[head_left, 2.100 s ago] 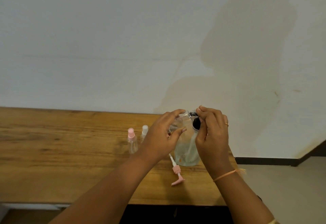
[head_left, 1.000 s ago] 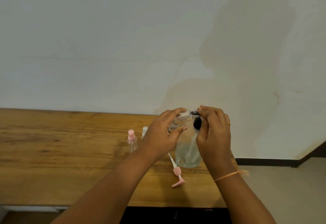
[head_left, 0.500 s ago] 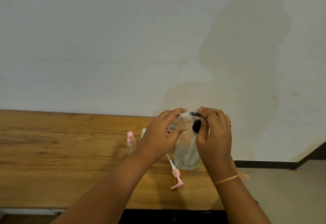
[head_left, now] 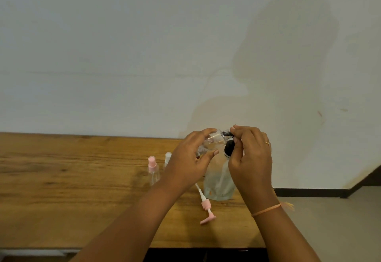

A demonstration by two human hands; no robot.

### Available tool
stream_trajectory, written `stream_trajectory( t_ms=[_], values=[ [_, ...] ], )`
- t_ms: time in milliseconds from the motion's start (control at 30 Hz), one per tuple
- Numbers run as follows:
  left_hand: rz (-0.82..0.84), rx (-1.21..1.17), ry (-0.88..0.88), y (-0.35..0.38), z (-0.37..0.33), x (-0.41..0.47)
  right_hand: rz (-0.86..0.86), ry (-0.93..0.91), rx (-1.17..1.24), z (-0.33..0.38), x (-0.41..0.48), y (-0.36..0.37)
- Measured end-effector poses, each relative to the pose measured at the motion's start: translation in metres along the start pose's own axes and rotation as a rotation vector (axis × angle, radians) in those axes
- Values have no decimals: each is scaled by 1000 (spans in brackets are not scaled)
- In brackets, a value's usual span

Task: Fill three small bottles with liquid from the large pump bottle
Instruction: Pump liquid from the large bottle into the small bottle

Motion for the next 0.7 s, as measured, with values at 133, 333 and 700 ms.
stream_trajectory(
  t_ms=[133, 333, 700],
  values=[
    [7, -8, 10, -1, -2, 0, -4, -49, -91, 3, 1, -1],
    [34, -24, -36, 0, 6, 0, -11, -44, -37, -5, -9, 12],
    [-18, -55, -11, -2, -1, -2, -20, -2, -30, 6, -2, -1]
  ],
)
Point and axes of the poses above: each hand's wrist, its own x-axis towards the middle knuckle, its own y-axis out of the palm, z = x × y, the point moved 6 cm from there along x, towards the middle knuckle, and after that the axes turned 2 degrees about -y, right-handed, at the moved point
